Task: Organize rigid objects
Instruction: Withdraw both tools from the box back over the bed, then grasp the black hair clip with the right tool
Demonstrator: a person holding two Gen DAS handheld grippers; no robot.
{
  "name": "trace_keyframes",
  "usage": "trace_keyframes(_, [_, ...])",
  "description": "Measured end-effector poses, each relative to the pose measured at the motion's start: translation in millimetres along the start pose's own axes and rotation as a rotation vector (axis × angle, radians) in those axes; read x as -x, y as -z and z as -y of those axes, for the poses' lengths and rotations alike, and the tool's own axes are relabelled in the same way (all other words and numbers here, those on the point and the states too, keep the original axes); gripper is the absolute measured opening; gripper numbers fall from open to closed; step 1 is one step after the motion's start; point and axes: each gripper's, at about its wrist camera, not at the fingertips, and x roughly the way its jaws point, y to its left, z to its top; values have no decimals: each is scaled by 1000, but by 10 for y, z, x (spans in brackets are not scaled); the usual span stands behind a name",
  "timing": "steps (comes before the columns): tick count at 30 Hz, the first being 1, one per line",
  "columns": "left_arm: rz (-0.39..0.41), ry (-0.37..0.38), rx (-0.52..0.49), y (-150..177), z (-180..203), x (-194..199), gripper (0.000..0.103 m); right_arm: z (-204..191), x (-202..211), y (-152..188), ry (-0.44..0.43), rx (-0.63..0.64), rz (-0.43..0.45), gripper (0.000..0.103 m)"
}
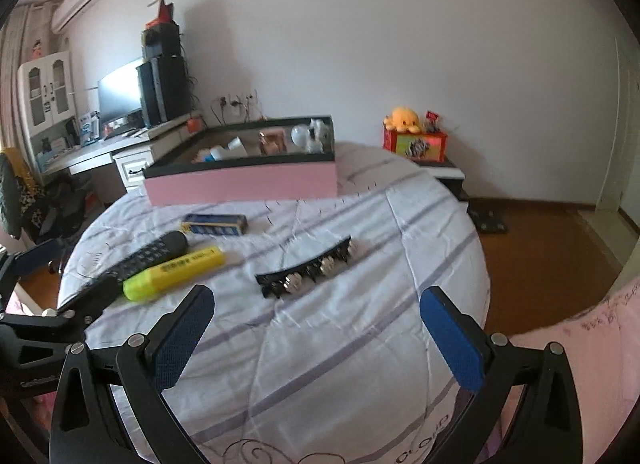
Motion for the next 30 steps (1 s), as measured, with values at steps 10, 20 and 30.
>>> trace_keyframes(10, [-33,-10,11,66,-82,-84,103,-98,-572,-123,0,-28,-116,103])
trace_keyframes(20, [-74,-16,4,96,-47,-204,103,-157,-904,-239,2,31,-250,103])
trace_keyframes(30, [-71,63,-45,45,208,-198,103,284,-649,-132,-43,31,-185,50])
